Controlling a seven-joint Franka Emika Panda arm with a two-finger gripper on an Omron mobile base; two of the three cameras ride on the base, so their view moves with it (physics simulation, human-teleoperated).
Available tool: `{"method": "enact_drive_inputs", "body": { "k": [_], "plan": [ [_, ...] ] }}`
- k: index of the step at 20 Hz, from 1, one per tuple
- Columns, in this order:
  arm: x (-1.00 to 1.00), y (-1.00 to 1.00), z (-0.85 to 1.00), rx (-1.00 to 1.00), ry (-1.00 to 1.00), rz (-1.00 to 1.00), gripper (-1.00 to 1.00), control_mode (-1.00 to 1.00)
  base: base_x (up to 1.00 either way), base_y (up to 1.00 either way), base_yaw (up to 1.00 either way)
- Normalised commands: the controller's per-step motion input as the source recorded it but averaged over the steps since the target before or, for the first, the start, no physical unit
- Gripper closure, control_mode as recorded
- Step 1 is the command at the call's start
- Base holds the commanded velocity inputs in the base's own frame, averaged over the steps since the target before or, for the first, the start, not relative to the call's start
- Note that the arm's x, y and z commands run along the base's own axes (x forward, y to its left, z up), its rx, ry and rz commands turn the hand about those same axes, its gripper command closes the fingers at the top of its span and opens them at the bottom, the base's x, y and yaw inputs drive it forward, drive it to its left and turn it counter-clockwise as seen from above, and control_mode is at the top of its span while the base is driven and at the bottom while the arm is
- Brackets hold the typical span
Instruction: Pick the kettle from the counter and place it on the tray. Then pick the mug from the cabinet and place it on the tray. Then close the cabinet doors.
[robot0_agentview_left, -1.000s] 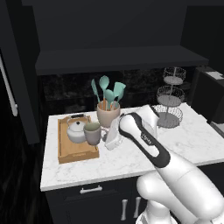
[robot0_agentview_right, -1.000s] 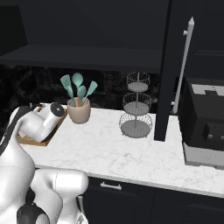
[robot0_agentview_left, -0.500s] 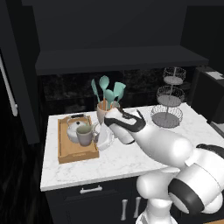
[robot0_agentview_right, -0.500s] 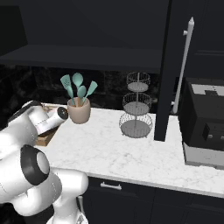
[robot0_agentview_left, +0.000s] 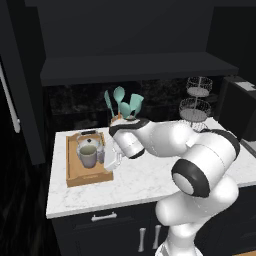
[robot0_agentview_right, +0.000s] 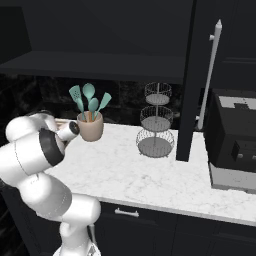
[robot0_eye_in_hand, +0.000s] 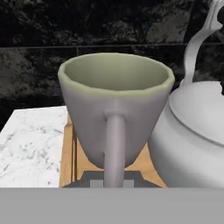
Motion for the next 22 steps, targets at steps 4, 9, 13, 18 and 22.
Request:
{"method": "enact_drive_inputs", "body": {
  "k": [4, 9, 13, 18, 22],
  "plan": [
    [0.08, 0.22, -0.3, 0.0, 0.0, 0.01, 1.0, -1.0, 0.0, 0.0, 0.0],
    [0.02, 0.18, -0.3, 0.0, 0.0, 0.0, 1.0, -1.0, 0.0, 0.0, 0.0],
    [0.08, 0.06, -0.18, 0.0, 0.0, 0.0, 1.0, -1.0, 0.0, 0.0, 0.0],
    [0.0, 0.01, -0.14, 0.0, 0.0, 0.0, 1.0, -1.0, 0.0, 0.0, 0.0],
    [-0.08, 0.0, -0.16, 0.0, 0.0, 0.01, 1.0, -1.0, 0.0, 0.0, 0.0]
  ]
}}
